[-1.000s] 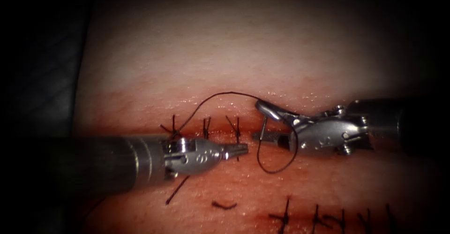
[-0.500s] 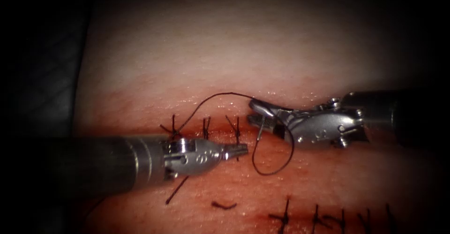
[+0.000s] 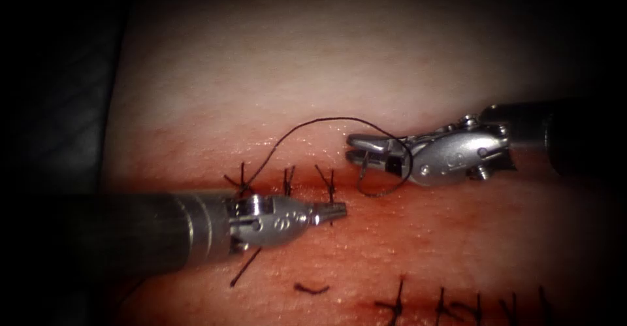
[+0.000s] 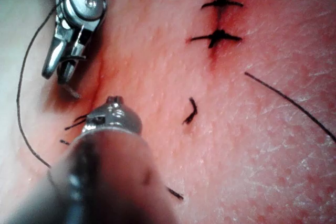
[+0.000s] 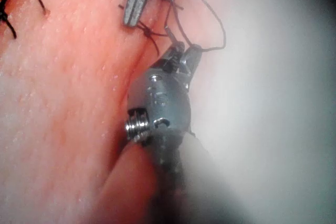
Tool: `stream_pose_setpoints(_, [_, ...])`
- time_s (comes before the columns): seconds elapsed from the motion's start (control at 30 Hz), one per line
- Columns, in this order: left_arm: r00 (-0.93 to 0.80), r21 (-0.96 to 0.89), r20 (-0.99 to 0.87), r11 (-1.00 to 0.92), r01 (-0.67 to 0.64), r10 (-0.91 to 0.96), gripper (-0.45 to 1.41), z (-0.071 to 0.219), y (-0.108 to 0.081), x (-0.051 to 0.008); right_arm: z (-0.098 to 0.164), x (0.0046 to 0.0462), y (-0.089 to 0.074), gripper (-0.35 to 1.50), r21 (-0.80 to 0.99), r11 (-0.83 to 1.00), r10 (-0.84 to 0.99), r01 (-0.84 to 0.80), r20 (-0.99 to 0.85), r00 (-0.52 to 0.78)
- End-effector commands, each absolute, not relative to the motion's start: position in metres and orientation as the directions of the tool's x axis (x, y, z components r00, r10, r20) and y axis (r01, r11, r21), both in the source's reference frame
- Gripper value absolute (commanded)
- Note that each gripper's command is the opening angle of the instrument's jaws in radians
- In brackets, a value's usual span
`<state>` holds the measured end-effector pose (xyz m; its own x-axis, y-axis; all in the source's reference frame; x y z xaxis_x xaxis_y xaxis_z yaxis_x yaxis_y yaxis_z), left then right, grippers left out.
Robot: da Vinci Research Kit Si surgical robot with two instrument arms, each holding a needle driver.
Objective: Wound Closure
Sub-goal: Pierce the skin above the wound using the needle in the right hand.
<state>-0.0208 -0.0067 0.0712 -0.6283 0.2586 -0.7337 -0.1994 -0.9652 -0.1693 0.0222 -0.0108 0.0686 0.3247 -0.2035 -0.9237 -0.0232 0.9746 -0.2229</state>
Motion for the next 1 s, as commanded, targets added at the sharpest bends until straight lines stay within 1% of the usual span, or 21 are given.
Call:
stream_pose_setpoints(0.03, [-0.628, -0.169, -0.734, -0.965, -0.2, 0.259, -0.43, 0.0718, -0.0066, -0.0215, 0.0698, 0.0215, -0.01, -0.35, -0.195, 0.98, -0.177, -0.035, -0.939, 0.294])
stream_pose_setpoints(0.17, [-0.625, -0.172, -0.735, -0.964, -0.202, 0.262, -0.43, 0.0719, -0.0065, -0.0221, 0.0709, 0.0204, -0.0092, -0.35, -0.098, 0.993, -0.082, -0.061, -0.969, 0.231])
stream_pose_setpoints(0.2, [-0.623, -0.173, -0.736, -0.964, -0.204, 0.264, -0.45, 0.0719, -0.0064, -0.0225, 0.0713, 0.0201, -0.009, -0.35, -0.049, 0.997, -0.034, -0.065, -0.976, 0.213])
stream_pose_setpoints(0.33, [-0.618, -0.174, -0.741, -0.964, -0.203, 0.263, -0.45, 0.0722, -0.0069, -0.0234, 0.0723, 0.0198, -0.0087, -0.35, 0.046, 0.997, 0.057, -0.069, -0.986, 0.157])
stream_pose_setpoints(0.47, [-0.624, -0.174, -0.738, -0.966, -0.192, 0.257, -0.45, 0.0729, -0.0074, -0.0238, 0.0725, 0.0202, -0.009, -0.35, 0.053, 0.997, 0.06, -0.057, -0.989, 0.133])
stream_pose_setpoints(0.77, [-0.653, -0.171, -0.721, -0.973, -0.155, 0.231, -0.45, 0.0757, -0.008, -0.0244, 0.0727, 0.0209, -0.0108, -0.35, 0.053, 0.999, 0.05, 0.013, -0.984, 0.17])
stream_pose_setpoints(1.0, [-0.747, -0.243, -0.619, -0.963, -0.114, 0.244, -0.45, 0.0794, -0.0107, -0.0248, 0.0727, 0.0211, -0.011, -0.35, 0.069, 0.998, 0.067, 0.009, -0.981, 0.183])
